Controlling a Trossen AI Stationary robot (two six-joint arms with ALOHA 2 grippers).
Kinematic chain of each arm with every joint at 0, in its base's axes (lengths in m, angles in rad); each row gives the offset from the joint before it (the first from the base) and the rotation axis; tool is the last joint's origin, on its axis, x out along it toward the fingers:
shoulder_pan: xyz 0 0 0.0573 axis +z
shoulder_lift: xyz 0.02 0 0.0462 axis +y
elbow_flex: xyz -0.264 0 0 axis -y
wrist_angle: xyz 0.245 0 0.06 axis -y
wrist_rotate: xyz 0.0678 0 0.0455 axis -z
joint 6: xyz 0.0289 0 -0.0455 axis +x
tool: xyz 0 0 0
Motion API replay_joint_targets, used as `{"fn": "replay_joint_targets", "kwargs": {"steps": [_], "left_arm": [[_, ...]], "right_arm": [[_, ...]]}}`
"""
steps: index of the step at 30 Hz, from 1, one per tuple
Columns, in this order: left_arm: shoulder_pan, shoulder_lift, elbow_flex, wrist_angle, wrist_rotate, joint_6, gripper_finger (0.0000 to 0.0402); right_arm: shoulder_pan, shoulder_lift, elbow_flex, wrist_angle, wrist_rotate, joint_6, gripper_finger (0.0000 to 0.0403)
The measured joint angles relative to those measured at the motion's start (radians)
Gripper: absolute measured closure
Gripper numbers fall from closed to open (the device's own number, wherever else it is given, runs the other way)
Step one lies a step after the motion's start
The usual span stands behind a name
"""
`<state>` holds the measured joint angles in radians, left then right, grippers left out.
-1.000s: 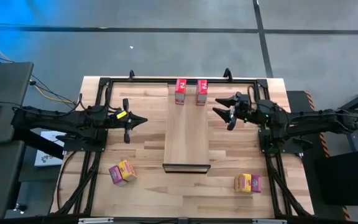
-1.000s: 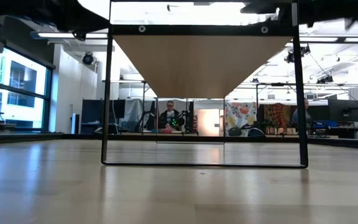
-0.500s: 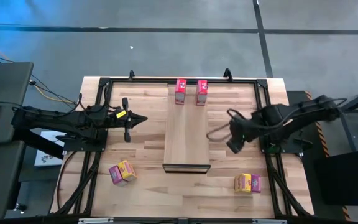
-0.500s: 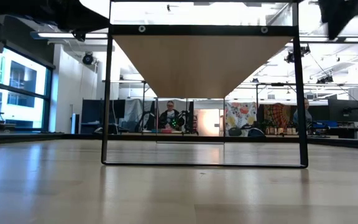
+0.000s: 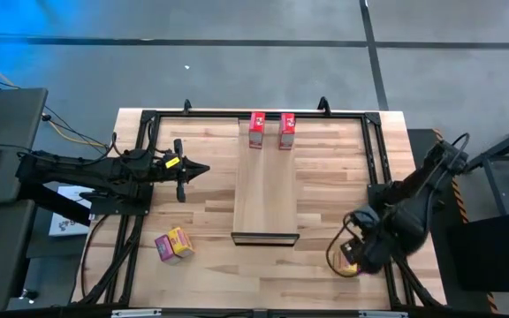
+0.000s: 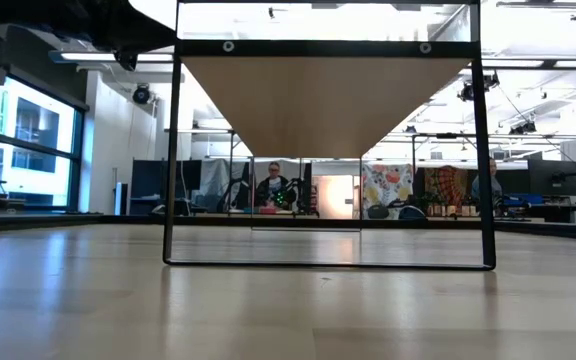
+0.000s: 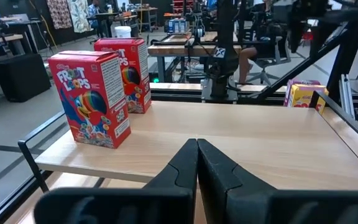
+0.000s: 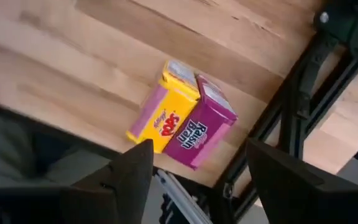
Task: Stack cereal on shelf
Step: Put the right yellow cereal box on the shelf
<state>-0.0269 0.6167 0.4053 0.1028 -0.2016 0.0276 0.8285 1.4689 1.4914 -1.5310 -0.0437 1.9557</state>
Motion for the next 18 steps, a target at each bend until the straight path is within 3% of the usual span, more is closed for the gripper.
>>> {"fn": "replay_joint_targets", "kwargs": {"steps": [5, 11, 18], "left_arm": [[0.0, 0.0, 0.0, -0.001, 0.0, 0.0, 0.0399], [0.0, 0.0, 0.0, -0.001, 0.0, 0.001, 0.0398], [0.0, 0.0, 0.0, -0.001, 0.0, 0.002, 0.0398]], "right_arm": [[0.05, 0.074, 0.0, 0.051, 0.021, 0.109, 0.0165], [0.065, 0.158, 0.0, 0.17, 0.066, 0.12, 0.0165], [0.064, 0.247, 0.0, 0.139, 0.043, 0.175, 0.0165]]}}
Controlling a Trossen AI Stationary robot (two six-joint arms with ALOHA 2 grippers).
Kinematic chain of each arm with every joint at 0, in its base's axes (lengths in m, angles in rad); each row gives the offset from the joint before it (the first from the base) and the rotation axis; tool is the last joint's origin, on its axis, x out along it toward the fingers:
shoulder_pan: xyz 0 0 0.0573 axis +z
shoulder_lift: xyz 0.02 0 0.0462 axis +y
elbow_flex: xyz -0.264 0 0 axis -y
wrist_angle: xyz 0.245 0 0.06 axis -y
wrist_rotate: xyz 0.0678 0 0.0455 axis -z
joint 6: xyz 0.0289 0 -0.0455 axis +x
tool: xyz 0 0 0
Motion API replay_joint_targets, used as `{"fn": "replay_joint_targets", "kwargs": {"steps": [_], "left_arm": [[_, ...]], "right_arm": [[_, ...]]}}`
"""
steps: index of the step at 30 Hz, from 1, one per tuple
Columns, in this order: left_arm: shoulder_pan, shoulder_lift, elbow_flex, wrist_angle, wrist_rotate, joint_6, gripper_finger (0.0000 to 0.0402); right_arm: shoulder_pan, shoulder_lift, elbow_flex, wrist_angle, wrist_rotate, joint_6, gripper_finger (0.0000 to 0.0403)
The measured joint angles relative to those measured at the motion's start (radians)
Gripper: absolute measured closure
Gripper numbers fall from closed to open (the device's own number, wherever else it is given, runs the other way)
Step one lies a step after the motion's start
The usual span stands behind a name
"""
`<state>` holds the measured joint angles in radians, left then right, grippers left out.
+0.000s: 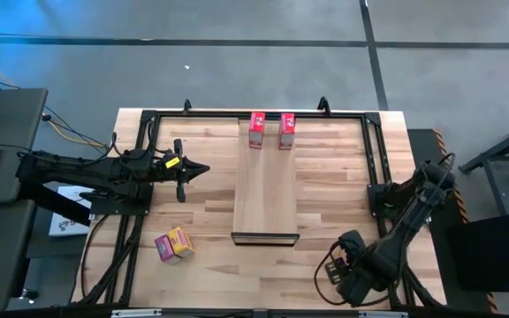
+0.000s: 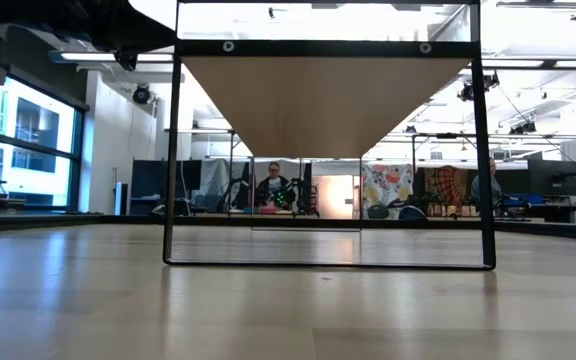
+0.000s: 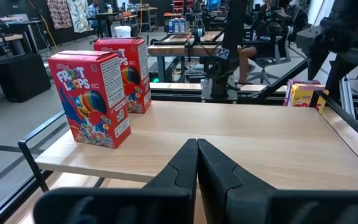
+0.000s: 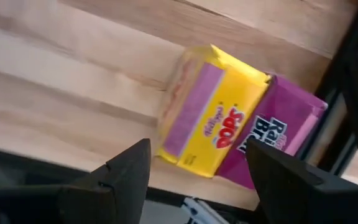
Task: Stack cereal on shelf
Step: Put the right yellow cereal box on the shelf
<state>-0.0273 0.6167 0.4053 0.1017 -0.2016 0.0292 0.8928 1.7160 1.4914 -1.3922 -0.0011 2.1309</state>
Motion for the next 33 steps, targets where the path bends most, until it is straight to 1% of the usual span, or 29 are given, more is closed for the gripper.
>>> {"fn": "replay_joint_targets", "kwargs": {"steps": [4, 9, 19, 23, 28, 33], "left_arm": [[0.0, 0.0, 0.0, 0.0, 0.0, 0.0, 0.0398], [0.0, 0.0, 0.0, 0.0, 0.0, 0.0, 0.0398], [0.0, 0.0, 0.0, 0.0, 0.0, 0.0, 0.0398], [0.0, 0.0, 0.0, 0.0, 0.0, 0.0, 0.0398], [0.0, 0.0, 0.0, 0.0, 0.0, 0.0, 0.0398], [0.0, 0.0, 0.0, 0.0, 0.0, 0.0, 0.0398]], "right_arm": [[0.0, 0.025, 0.0, -0.044, -0.001, 0.023, 0.0165], [0.0, 0.027, 0.0, -0.051, 0.055, 0.027, 0.0165], [0.0, 0.027, 0.0, -0.074, 0.052, 0.078, 0.0165], [-0.001, 0.027, 0.0, -0.074, 0.076, 0.12, 0.0165], [-0.002, 0.033, 0.0, -0.078, 0.074, 0.148, 0.0165], [-0.003, 0.063, 0.0, -0.082, 0.029, 0.147, 0.0165]]}}
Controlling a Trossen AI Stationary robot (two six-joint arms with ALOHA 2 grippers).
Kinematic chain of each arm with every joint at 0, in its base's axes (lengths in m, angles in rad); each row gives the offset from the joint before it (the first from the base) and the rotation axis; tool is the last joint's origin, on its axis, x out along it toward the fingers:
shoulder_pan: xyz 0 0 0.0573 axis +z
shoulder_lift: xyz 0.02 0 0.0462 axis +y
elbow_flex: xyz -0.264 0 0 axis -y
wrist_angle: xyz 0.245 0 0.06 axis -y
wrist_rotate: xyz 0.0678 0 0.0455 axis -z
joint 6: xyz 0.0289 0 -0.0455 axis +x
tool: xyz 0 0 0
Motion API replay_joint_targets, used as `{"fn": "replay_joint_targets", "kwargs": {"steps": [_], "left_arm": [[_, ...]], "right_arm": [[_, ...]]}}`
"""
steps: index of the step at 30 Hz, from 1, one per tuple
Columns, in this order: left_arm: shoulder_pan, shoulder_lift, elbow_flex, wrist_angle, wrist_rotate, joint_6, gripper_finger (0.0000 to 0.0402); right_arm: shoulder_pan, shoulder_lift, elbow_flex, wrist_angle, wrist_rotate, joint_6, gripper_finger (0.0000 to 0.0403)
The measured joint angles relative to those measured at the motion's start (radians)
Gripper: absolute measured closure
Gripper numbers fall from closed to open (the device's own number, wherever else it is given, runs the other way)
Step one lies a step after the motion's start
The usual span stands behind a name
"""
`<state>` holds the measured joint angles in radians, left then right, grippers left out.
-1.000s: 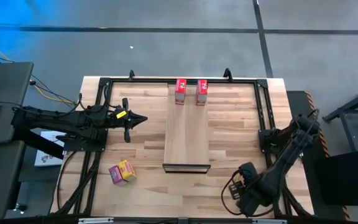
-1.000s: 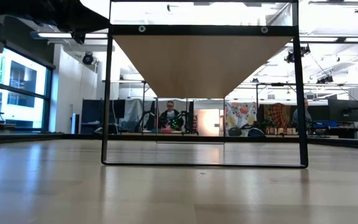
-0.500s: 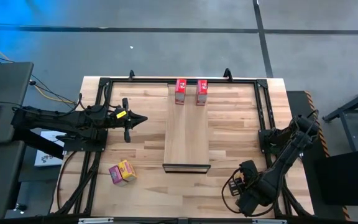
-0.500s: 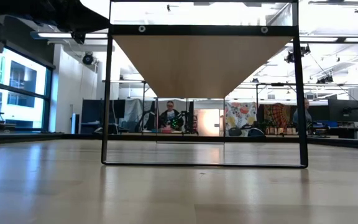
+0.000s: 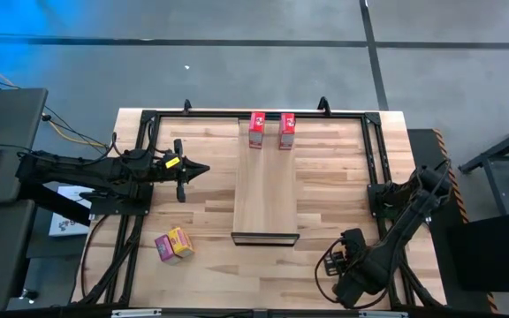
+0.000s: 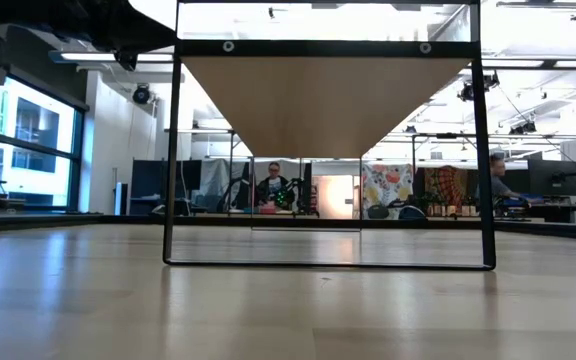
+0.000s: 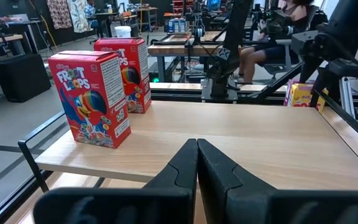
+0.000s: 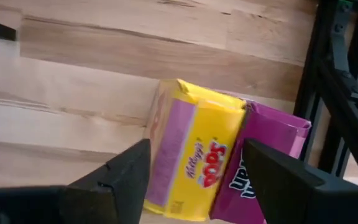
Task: Stack cereal on shelf
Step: Put the right yellow cereal box on the shelf
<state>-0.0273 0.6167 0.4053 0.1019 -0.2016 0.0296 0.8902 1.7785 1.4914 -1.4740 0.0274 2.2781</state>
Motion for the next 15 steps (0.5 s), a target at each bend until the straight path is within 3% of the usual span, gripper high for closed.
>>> {"fn": "replay_joint_targets", "kwargs": {"steps": [15], "left_arm": [[0.0, 0.0, 0.0, 0.0, 0.0, 0.0, 0.0398]], "right_arm": [[-0.003, 0.001, 0.002, 0.005, 0.041, -0.026, 0.0165]]}}
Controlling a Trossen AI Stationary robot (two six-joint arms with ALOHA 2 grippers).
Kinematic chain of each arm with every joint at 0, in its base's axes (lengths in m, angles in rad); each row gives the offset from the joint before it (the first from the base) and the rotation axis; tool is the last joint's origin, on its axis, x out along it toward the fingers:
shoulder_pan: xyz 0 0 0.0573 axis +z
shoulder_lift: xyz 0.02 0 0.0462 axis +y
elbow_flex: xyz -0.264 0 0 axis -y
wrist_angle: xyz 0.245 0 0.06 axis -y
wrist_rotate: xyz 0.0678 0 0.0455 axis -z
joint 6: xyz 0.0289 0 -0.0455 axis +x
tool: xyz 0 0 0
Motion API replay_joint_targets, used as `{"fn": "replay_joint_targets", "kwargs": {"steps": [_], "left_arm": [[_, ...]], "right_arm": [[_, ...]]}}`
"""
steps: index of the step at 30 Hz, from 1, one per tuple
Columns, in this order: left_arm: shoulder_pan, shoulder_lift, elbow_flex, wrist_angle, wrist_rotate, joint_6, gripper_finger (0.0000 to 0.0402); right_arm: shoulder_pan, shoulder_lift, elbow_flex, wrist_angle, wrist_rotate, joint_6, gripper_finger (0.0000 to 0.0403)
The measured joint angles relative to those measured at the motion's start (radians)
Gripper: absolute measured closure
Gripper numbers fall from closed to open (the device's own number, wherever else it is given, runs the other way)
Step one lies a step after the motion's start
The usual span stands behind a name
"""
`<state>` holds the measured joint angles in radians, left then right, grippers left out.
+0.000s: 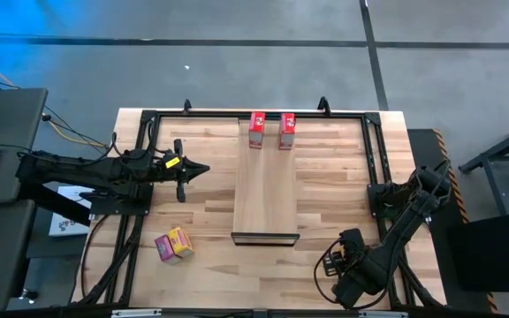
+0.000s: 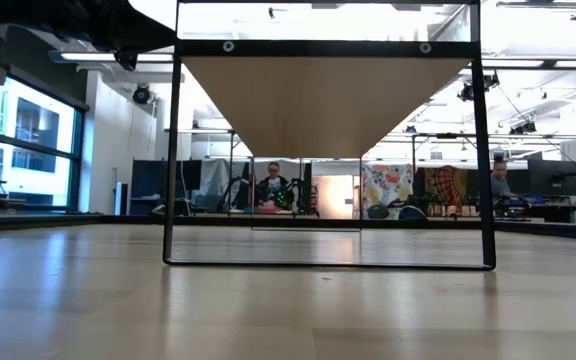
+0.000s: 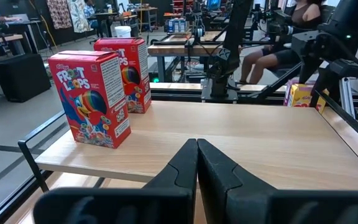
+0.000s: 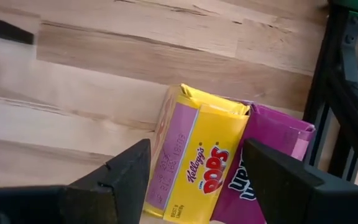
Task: Stack cereal on shelf
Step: Put the right yellow cereal box on the shelf
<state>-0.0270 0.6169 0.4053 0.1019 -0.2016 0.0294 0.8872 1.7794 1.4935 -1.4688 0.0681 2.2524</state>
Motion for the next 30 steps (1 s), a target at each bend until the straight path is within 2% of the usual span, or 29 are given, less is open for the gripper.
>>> {"fn": "replay_joint_targets", "kwargs": {"steps": [30], "left_arm": [[0.0, 0.0, 0.0, 0.0, 0.0, -0.001, 0.0398]], "right_arm": [[-0.013, 0.022, 0.03, -0.033, -0.02, 0.019, 0.0165]]}}
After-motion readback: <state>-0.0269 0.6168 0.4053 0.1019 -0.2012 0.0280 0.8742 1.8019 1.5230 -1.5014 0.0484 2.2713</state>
